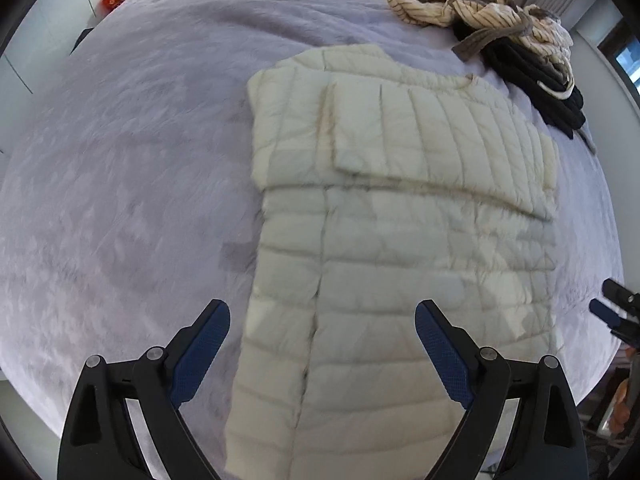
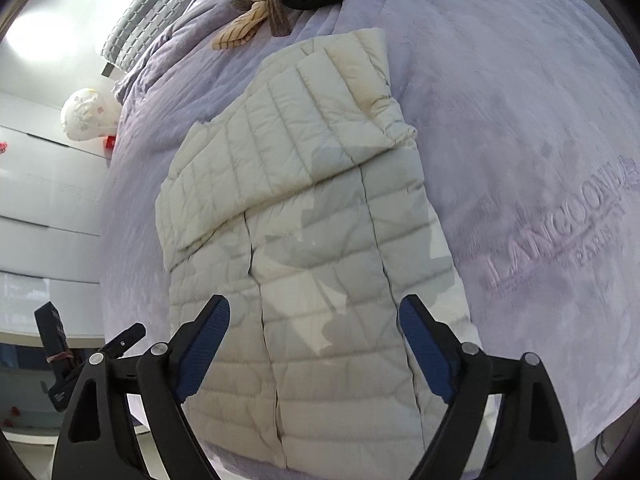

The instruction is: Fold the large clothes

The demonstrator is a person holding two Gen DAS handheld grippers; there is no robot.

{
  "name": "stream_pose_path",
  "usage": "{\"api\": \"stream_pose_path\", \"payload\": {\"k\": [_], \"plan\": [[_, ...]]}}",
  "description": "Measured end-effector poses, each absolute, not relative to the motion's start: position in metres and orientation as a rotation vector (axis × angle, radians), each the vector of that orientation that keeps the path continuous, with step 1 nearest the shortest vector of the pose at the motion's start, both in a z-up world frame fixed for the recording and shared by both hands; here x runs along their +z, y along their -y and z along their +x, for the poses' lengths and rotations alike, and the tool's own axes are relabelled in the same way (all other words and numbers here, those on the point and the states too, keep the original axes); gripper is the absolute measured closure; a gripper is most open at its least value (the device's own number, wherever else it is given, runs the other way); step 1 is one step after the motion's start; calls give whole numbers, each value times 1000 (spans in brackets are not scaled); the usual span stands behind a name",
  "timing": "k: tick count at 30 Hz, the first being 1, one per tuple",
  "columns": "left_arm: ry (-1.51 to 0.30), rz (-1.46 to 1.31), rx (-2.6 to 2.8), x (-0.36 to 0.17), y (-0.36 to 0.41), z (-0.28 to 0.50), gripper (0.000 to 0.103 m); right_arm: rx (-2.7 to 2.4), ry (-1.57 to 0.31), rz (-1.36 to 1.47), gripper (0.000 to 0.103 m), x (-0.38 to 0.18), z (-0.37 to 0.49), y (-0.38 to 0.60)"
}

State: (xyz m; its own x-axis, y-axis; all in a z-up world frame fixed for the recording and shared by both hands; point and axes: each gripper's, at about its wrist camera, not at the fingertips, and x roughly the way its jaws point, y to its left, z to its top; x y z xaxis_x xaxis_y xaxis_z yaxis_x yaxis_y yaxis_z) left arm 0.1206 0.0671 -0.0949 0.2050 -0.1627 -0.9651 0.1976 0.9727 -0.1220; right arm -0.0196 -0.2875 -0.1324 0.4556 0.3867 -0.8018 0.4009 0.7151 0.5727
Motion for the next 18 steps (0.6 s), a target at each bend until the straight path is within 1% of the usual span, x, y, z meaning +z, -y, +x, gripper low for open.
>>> {"api": "stream_pose_path", "payload": {"k": [1, 2, 6, 11, 18], "plan": [[-1347, 33, -248, -96, -70, 117, 9, -13, -1129, 822, 9, -132, -24, 286], [-1353, 41, -239, -98, -74, 111, 9, -18, -1124, 826, 0, -132, -28, 285], [-1378, 81, -215, -107, -84, 92, 9, -31, -1097, 863, 0, -134, -43, 282], [-1426, 100, -213, -120, -94, 74, 9, -33, -1198, 897, 0, -145, -53, 283], [-1476, 55, -216, -140, -114, 57, 9, -134, -1254, 973, 0, -165, -81, 304]]}}
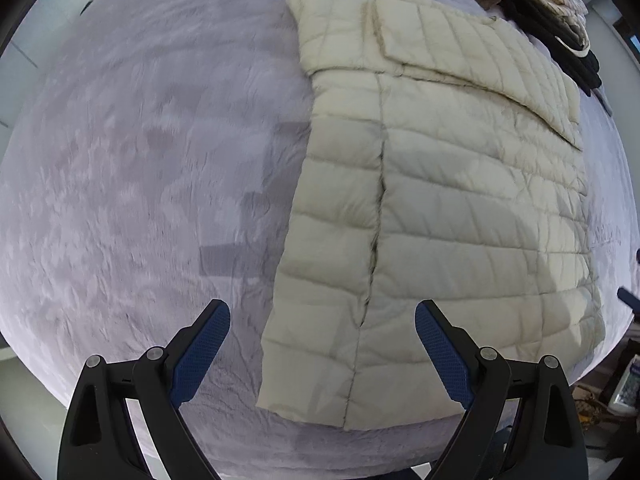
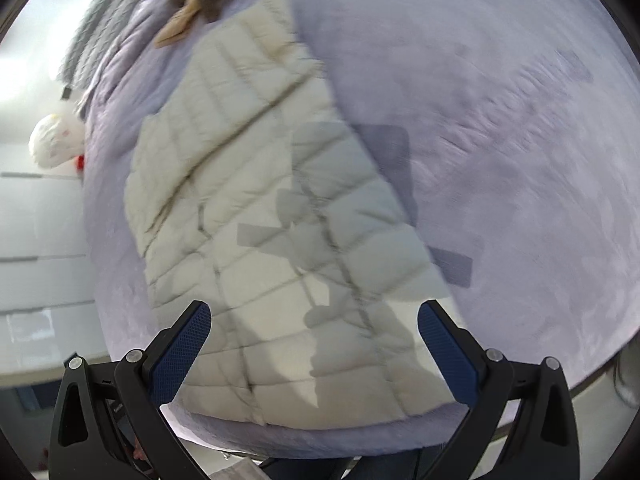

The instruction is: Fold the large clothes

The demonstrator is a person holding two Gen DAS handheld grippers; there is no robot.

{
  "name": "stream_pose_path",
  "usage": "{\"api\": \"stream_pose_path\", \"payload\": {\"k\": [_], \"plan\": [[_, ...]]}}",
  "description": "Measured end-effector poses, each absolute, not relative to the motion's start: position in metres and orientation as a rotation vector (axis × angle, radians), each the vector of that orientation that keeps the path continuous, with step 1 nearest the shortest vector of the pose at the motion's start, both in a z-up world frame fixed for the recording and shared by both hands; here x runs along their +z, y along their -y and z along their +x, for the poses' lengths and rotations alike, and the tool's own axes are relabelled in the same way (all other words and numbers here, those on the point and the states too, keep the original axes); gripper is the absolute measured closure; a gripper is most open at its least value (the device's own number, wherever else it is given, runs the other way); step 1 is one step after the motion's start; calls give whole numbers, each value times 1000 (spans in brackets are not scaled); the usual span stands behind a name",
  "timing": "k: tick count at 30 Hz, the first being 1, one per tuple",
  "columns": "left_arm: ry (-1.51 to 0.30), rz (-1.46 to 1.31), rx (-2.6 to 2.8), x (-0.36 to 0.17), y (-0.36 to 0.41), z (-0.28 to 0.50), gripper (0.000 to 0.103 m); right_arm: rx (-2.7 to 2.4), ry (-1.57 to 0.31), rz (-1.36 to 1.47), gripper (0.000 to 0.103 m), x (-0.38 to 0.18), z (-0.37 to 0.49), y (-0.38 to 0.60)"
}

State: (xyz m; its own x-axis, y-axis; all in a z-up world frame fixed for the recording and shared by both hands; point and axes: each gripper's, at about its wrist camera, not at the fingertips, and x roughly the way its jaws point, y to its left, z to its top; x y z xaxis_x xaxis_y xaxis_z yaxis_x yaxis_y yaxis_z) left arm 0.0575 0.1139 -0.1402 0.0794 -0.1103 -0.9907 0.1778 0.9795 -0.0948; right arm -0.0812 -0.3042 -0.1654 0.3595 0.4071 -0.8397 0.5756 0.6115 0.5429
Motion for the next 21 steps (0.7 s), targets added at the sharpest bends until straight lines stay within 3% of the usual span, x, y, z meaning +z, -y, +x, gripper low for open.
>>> {"api": "stream_pose_path", "payload": {"k": [8, 21], "plan": [[-1544, -97, -253, -160, -141, 44, 9, -229, -1354, 1050, 0, -204, -115, 317], [-1670, -222, -372, -186, -147, 25, 9, -168, -1311, 1262, 0, -227, -157, 317]]}}
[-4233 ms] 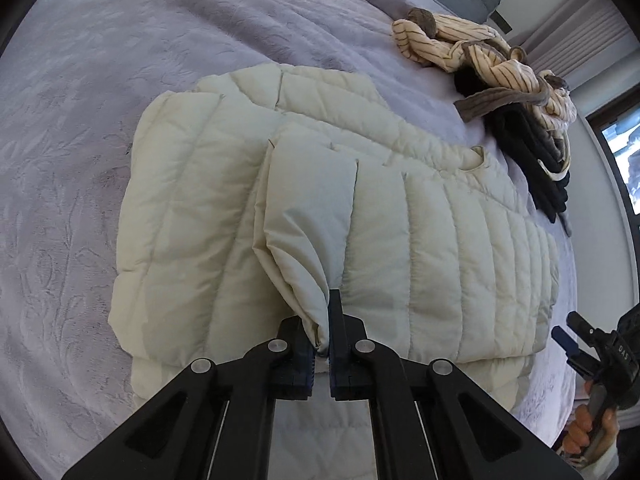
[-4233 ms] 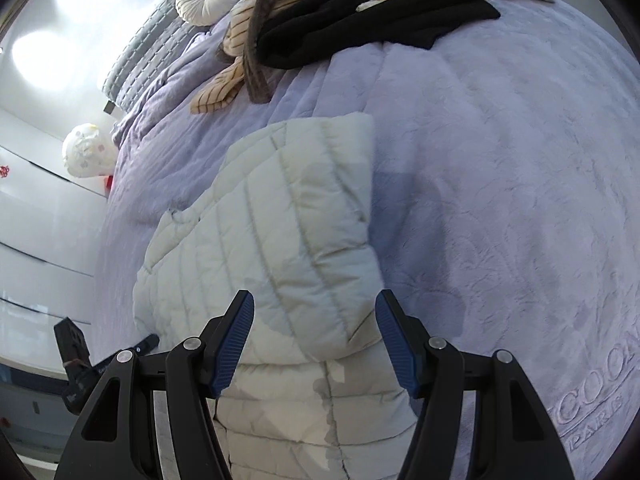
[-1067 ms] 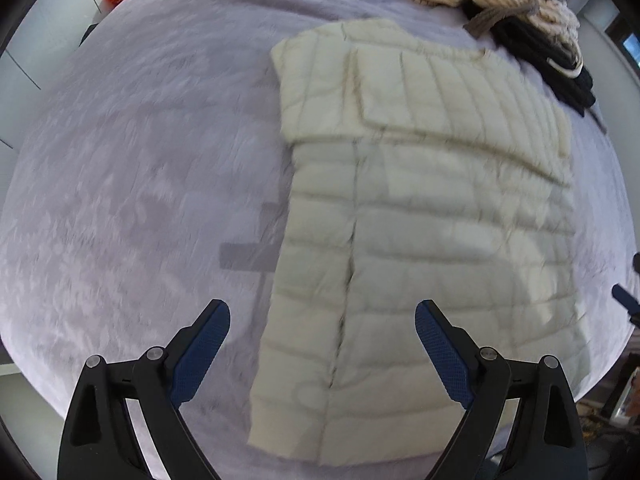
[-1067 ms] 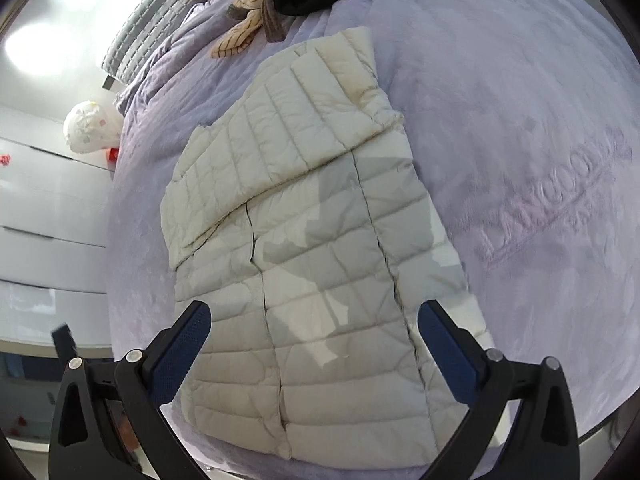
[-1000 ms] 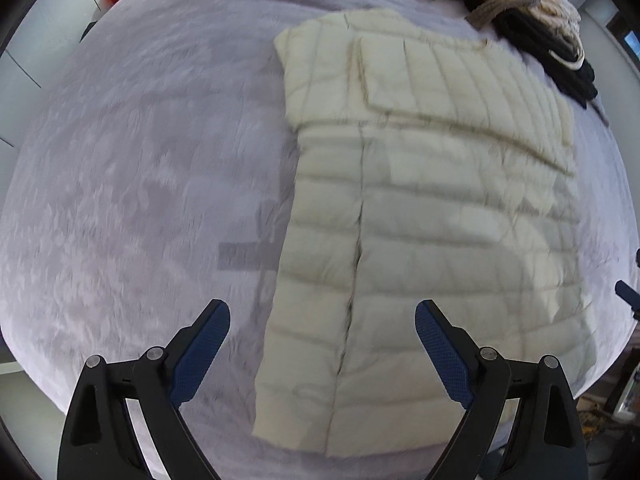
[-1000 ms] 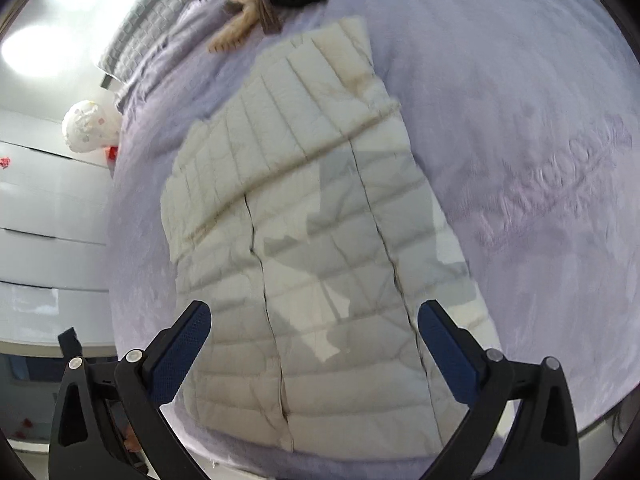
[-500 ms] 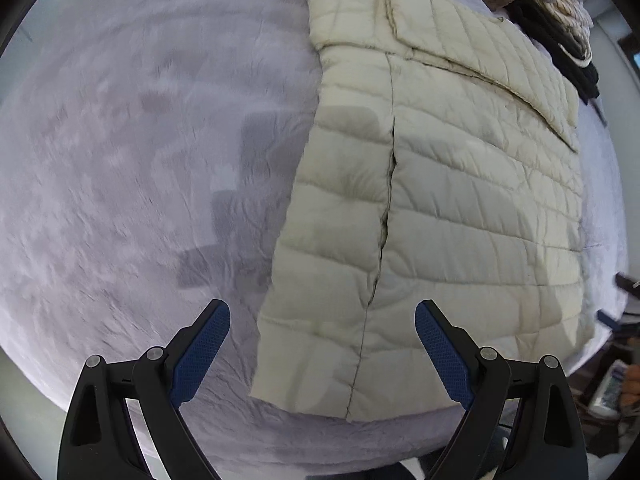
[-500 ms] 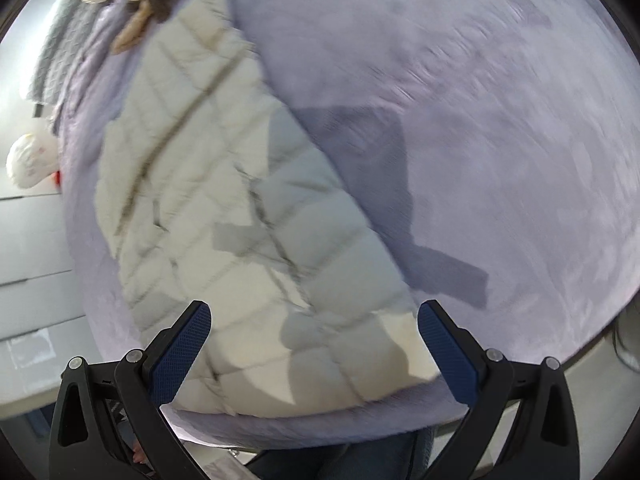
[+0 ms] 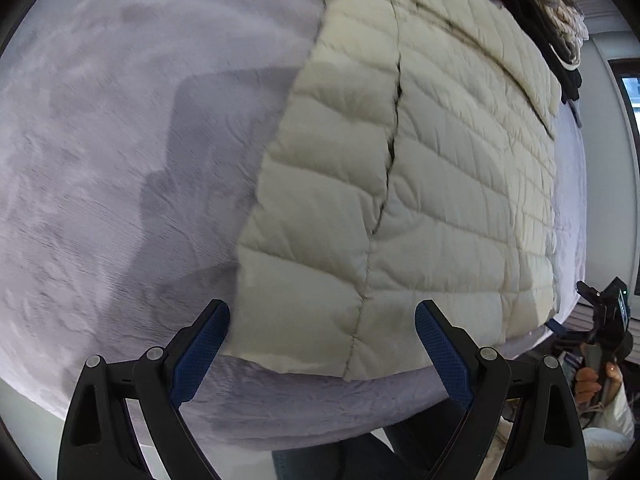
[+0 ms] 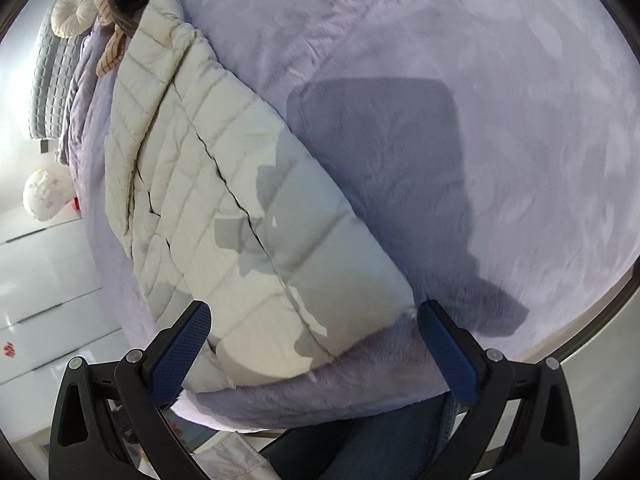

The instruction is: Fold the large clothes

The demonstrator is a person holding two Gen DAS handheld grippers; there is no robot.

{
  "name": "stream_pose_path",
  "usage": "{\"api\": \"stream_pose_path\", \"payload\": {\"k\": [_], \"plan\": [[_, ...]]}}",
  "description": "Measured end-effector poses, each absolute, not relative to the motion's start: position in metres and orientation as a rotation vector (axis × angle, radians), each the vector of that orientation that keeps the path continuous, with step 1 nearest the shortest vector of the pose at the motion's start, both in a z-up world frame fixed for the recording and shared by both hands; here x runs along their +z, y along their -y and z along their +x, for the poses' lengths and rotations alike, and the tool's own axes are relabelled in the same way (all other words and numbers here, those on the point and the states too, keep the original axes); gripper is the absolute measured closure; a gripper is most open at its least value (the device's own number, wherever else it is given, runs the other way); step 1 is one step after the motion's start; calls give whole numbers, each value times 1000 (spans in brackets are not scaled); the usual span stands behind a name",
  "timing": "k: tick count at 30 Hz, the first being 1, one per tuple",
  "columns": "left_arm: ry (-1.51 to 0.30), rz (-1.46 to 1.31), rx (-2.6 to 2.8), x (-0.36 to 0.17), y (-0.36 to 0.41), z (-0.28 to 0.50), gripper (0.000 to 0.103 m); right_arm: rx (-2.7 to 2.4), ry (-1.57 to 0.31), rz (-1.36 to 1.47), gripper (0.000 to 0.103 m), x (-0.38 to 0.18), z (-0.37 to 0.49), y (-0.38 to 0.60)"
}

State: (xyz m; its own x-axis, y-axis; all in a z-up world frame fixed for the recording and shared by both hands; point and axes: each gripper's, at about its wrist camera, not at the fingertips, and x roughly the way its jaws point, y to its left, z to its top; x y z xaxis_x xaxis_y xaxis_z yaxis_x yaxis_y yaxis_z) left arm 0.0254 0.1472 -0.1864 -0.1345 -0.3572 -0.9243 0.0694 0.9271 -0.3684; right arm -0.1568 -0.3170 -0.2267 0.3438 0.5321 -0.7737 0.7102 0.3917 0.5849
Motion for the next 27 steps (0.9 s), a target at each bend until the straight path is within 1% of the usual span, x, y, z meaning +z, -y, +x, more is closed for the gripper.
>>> {"api": "stream_pose_path", "payload": {"k": [13, 14, 15, 16, 17, 18, 19, 20, 21, 22, 25, 27], "plan": [[-1691, -230, -437, -197, -115, 29, 9, -47, -1169, 1497, 0, -252, -140, 284], [-1688, -236, -443, -196, -112, 29, 13, -33, -1164, 1507, 0, -253, -137, 281], [-1684, -245, -457, -194, -112, 29, 29, -24, -1162, 1507, 3, -252, -135, 280], [-1689, -255, -472, -193, -112, 30, 38, -16, -1163, 1501, 9, -251, -133, 277], [-1692, -265, -483, -193, -113, 30, 56, -15, -1167, 1493, 16, -250, -132, 276], [-1694, -289, -505, -192, -114, 30, 77, -20, -1180, 1487, 40, -249, -131, 275], [-1697, -309, -525, -191, -114, 30, 81, -31, -1201, 1485, 69, -250, -130, 273], [-1690, -320, -536, -187, -114, 31, 81, -39, -1217, 1485, 80, -251, -129, 272], [-1681, -322, -550, -182, -113, 33, 85, -37, -1221, 1489, 86, -251, -128, 273], [-1670, -328, -566, -177, -112, 34, 85, -22, -1211, 1490, 88, -248, -127, 273], [-1612, -378, -615, -153, -114, 44, 85, 37, -1163, 1469, 92, -232, -119, 276], [-1550, -425, -645, -129, -117, 57, 85, 85, -1113, 1454, 92, -215, -110, 281]]}}
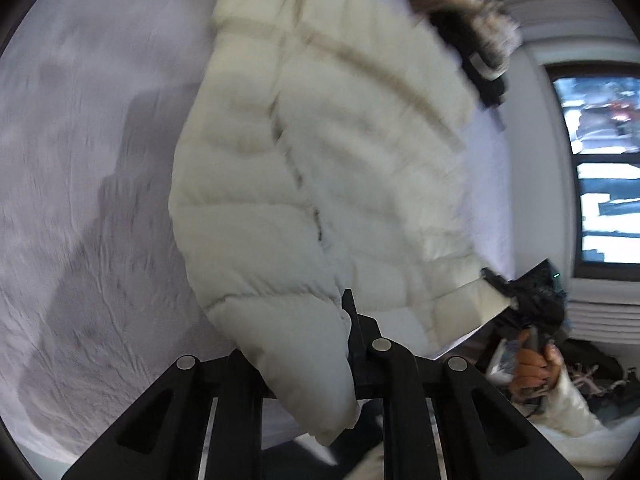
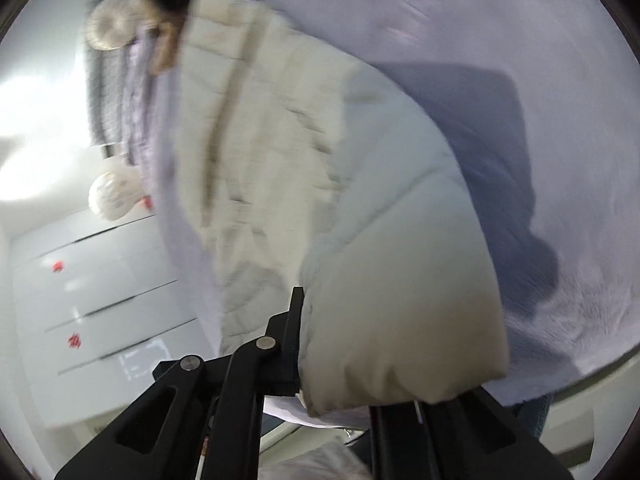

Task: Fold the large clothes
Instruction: 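Grasp the hem with both tools and fold it up toward the collar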

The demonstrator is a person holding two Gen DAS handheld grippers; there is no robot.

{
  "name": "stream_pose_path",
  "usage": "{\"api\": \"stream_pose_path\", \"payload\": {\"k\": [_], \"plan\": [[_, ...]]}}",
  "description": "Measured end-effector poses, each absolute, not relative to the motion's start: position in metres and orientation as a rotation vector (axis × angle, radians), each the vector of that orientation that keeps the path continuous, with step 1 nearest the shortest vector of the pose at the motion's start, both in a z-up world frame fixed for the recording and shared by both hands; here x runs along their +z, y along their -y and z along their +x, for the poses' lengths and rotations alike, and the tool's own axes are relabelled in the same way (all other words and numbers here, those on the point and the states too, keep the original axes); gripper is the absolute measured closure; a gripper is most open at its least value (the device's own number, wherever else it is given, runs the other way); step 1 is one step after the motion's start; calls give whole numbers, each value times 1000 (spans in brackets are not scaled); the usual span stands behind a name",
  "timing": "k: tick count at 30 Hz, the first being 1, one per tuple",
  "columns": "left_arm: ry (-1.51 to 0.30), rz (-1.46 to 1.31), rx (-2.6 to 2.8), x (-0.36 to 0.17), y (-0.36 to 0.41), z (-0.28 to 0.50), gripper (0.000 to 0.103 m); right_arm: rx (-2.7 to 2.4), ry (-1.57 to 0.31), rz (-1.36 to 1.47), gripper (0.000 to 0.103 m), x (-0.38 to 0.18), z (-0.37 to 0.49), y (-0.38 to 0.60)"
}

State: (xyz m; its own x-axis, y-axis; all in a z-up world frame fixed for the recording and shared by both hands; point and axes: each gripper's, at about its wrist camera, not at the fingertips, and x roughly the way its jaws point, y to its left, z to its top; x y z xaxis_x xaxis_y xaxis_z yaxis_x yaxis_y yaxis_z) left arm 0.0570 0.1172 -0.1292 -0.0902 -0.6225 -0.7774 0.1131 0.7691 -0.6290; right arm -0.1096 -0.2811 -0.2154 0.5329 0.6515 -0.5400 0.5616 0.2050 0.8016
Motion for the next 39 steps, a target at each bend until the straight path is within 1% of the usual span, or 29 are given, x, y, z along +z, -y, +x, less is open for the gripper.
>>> {"api": "stream_pose_path", "payload": {"k": [5, 9, 12, 17, 22, 27, 28, 29, 32, 34, 35, 36, 37, 39], "plan": [[-1399, -473, -693, -76, -119, 105, 85, 173, -985, 1374, 93, -162, -67, 302], [-1281, -475, -711, -40, -109, 157, 85, 228, -912, 1262, 93, -119, -13, 317], [-1234, -462, -703, -28, -112, 195, 85, 257, -881, 1199, 93, -99, 26, 331], [-1204, -395, -644, -37, -77, 254, 85, 249, -873, 1099, 93, -83, 87, 347], [-1205, -372, -586, -65, -63, 298, 85, 224, -908, 1028, 93, -99, 150, 358], [-1214, -305, -526, -105, -44, 327, 85, 182, -953, 1017, 93, -140, 194, 362], [-1222, -289, -504, -114, -42, 332, 83, 174, -959, 1010, 93, -148, 201, 363], [-1225, -278, -487, -120, -42, 333, 80, 167, -962, 1009, 93, -154, 206, 363], [-1227, -237, -443, -135, -39, 339, 80, 153, -971, 1036, 93, -173, 219, 365], [-1218, -192, -431, -133, -37, 338, 66, 147, -975, 1052, 93, -179, 222, 365], [-1209, -174, -426, -131, -36, 337, 44, 142, -975, 1052, 93, -180, 224, 366], [-1191, -152, -422, -125, -36, 335, 28, 139, -975, 1053, 92, -180, 225, 366], [-1170, -131, -418, -119, -38, 333, 26, 139, -977, 1056, 92, -179, 226, 367], [-1146, -88, -406, -107, -39, 328, 26, 137, -985, 1056, 92, -178, 227, 368]]}}
